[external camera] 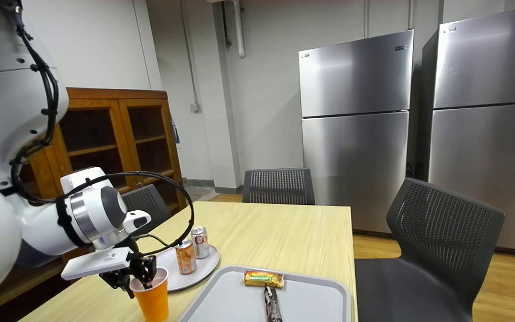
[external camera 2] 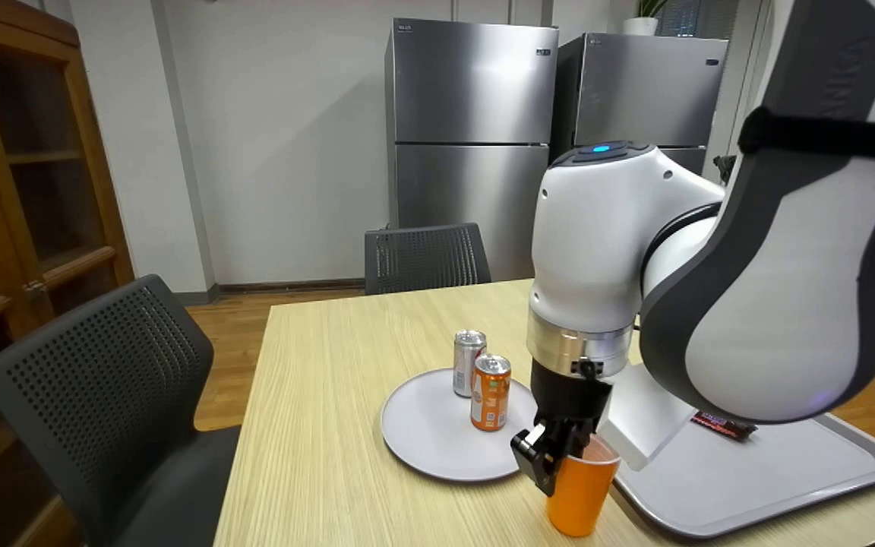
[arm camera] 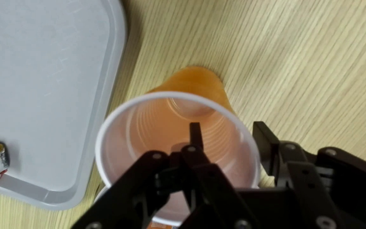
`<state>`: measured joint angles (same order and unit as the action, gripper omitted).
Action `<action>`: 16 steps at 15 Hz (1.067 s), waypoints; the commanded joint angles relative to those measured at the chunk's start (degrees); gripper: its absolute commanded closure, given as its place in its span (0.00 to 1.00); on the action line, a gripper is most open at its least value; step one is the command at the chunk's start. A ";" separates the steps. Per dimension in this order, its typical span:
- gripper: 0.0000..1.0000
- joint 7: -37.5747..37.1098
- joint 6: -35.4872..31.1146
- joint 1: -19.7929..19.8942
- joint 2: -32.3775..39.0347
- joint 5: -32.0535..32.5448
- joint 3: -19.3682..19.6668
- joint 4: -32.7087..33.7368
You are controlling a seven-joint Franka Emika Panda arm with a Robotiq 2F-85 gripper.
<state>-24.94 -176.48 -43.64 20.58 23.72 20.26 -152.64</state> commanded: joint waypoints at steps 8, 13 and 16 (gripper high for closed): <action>0.00 1.38 1.33 4.71 -7.07 -0.63 -0.47 -0.80; 0.00 1.33 1.30 7.99 -9.65 -0.81 0.29 -0.92; 0.00 0.98 1.26 9.88 -10.08 -1.05 1.17 -0.76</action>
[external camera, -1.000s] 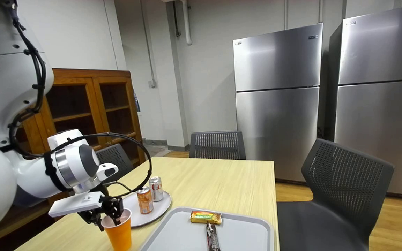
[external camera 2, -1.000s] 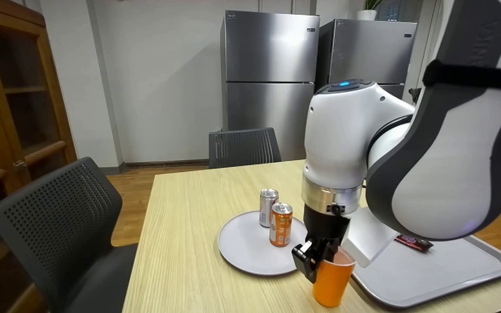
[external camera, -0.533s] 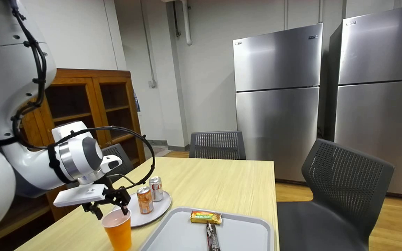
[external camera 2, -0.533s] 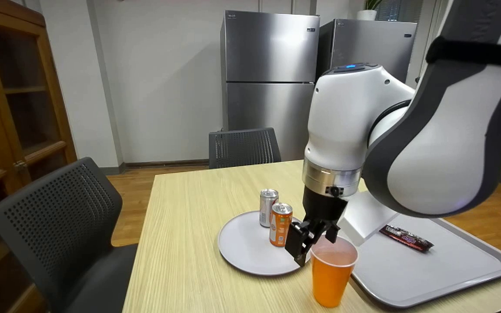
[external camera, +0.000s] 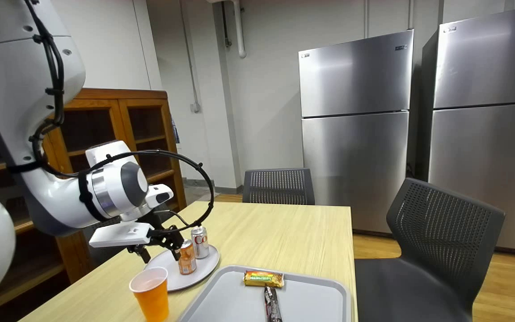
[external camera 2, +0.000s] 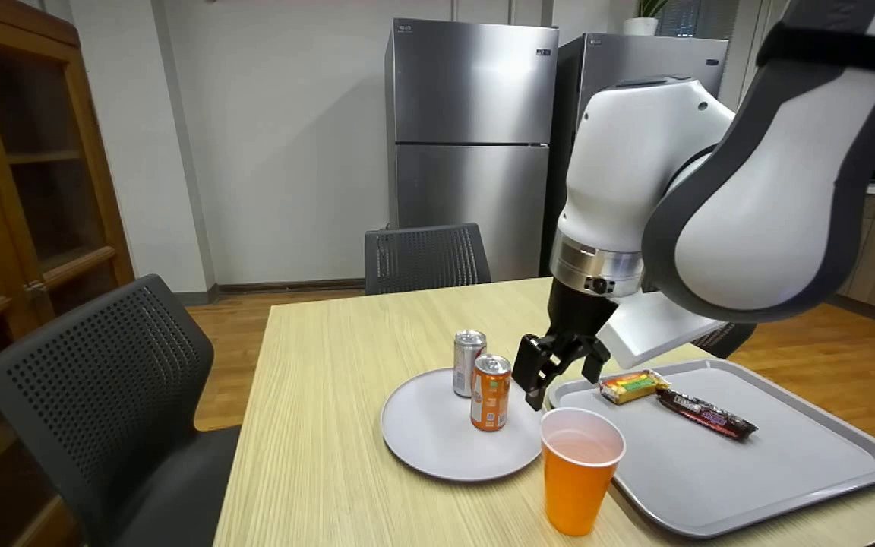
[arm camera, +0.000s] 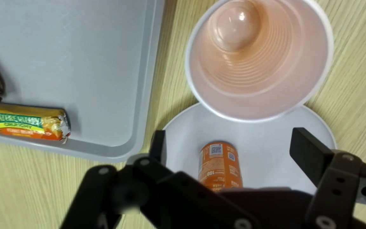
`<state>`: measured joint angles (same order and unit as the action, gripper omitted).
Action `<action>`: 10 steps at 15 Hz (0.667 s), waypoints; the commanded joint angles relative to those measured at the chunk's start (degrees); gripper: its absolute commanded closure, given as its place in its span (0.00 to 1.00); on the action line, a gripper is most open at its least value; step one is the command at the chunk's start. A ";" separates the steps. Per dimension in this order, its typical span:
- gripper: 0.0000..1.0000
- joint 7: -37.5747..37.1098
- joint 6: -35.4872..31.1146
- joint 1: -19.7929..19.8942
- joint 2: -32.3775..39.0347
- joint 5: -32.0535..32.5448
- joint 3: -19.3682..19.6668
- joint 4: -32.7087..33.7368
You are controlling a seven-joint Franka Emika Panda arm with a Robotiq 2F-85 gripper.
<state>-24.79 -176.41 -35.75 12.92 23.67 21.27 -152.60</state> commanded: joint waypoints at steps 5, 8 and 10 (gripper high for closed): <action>0.00 0.83 1.17 6.49 -1.99 -3.67 0.73 -0.99; 0.00 2.49 1.92 10.29 -1.78 -4.62 0.39 -1.23; 0.00 4.46 2.91 12.59 -1.51 -4.43 0.32 -1.06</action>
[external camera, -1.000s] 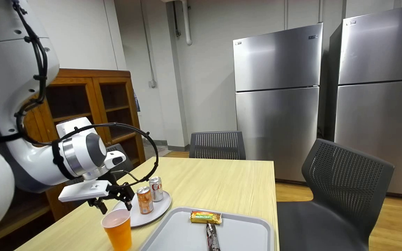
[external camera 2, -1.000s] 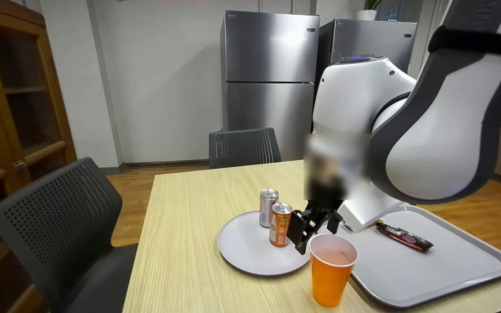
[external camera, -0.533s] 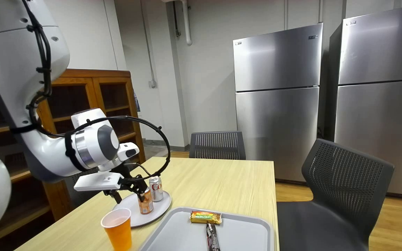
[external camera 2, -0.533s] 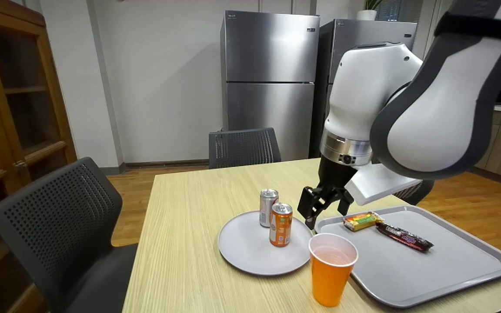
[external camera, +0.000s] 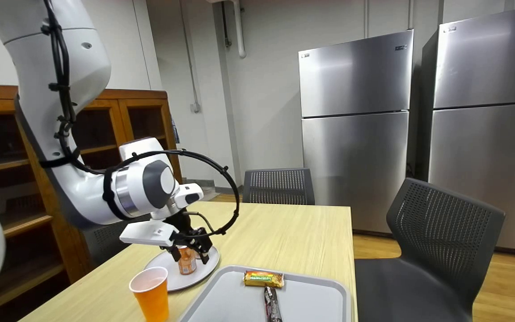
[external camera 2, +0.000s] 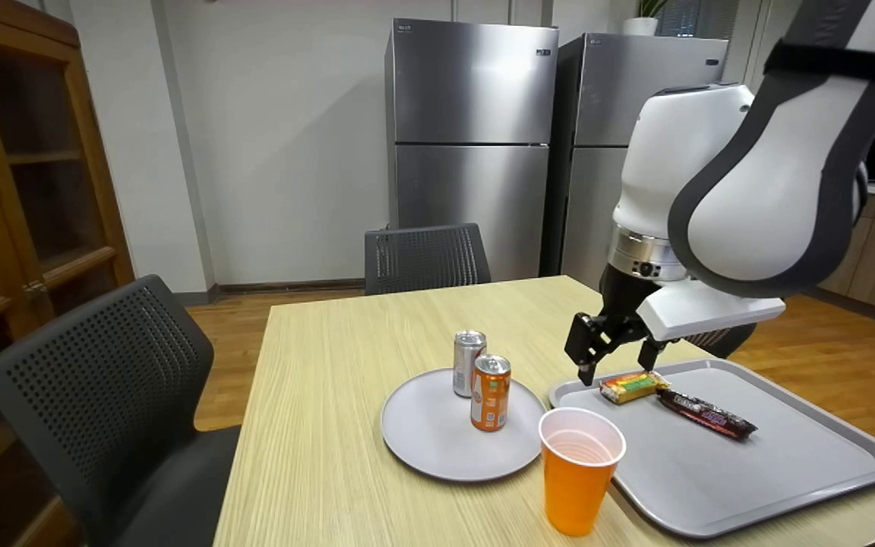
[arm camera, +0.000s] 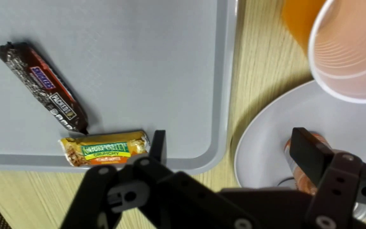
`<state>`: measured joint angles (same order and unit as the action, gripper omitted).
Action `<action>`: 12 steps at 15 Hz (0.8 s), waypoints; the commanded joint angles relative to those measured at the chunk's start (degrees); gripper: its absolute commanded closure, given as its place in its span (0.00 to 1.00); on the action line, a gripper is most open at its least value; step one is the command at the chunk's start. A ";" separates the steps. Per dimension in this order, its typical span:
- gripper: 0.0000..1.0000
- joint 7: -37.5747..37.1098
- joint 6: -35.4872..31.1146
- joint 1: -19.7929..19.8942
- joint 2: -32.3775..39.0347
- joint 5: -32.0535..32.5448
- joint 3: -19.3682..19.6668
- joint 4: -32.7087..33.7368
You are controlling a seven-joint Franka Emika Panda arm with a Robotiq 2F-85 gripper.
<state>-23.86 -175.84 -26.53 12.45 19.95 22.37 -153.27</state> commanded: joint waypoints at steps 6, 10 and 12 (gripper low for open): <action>0.00 15.05 5.37 11.46 1.00 -0.62 -1.24 1.05; 0.00 22.87 5.28 19.99 3.34 -0.50 -3.61 3.23; 0.00 26.51 5.25 23.46 5.01 -0.99 -4.59 4.97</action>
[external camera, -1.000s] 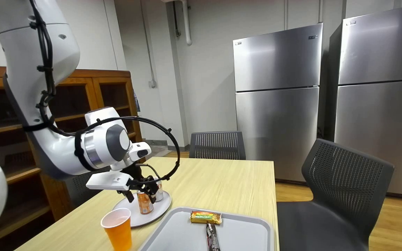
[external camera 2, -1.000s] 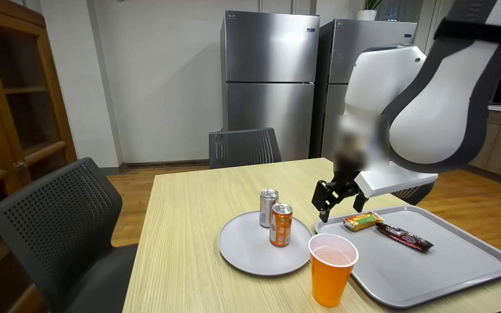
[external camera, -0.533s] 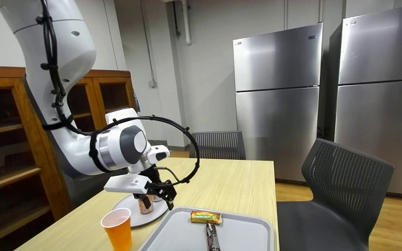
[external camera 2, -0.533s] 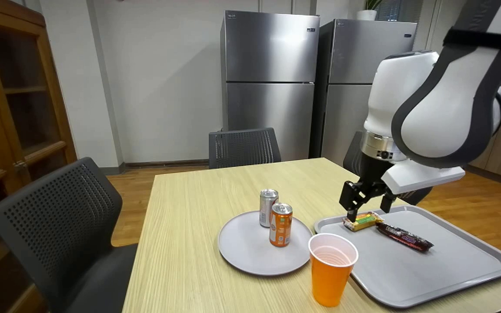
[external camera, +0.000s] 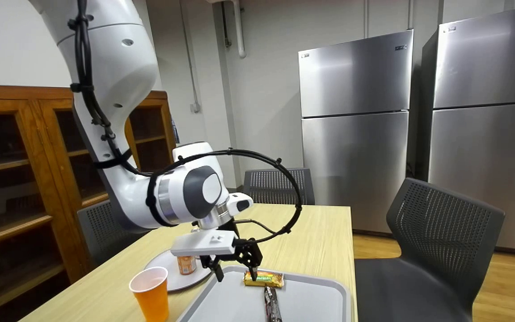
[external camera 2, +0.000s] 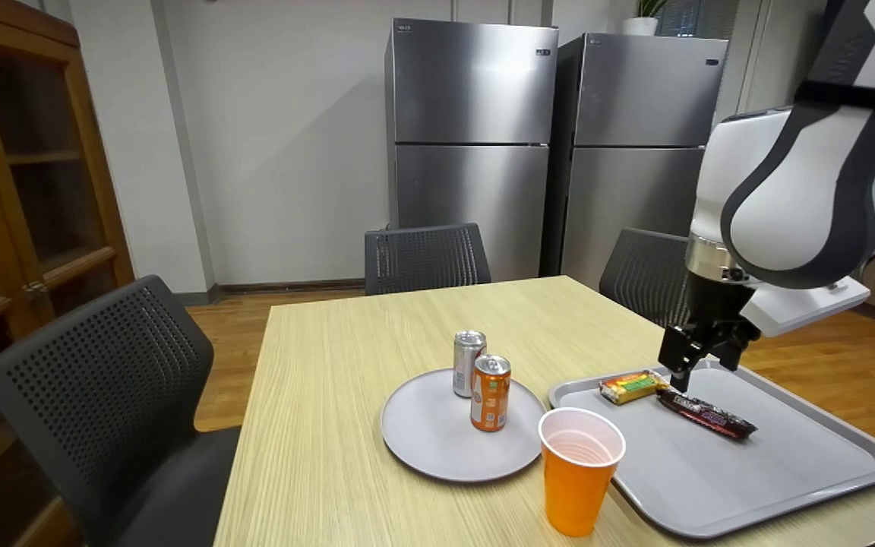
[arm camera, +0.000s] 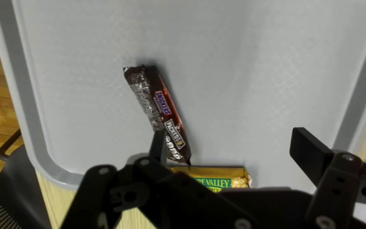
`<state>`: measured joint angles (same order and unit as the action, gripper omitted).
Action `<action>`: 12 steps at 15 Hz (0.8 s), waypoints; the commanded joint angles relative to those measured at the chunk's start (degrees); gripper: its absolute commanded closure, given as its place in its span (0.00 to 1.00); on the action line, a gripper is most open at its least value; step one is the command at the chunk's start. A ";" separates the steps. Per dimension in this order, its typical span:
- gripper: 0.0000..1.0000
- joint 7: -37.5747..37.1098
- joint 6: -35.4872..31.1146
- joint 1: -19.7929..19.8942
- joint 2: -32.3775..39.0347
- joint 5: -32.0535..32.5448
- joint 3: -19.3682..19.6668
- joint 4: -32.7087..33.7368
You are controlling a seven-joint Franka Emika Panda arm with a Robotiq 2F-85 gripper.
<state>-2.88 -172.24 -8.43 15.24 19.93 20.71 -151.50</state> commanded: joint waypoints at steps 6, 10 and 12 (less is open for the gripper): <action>0.00 7.39 0.06 8.07 3.70 -1.07 -2.86 3.78; 0.00 7.35 0.07 7.73 3.71 -1.04 -2.93 3.74; 0.00 7.35 0.07 7.72 3.72 -1.04 -2.93 3.74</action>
<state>4.24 -172.33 -0.92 18.94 19.03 17.96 -147.91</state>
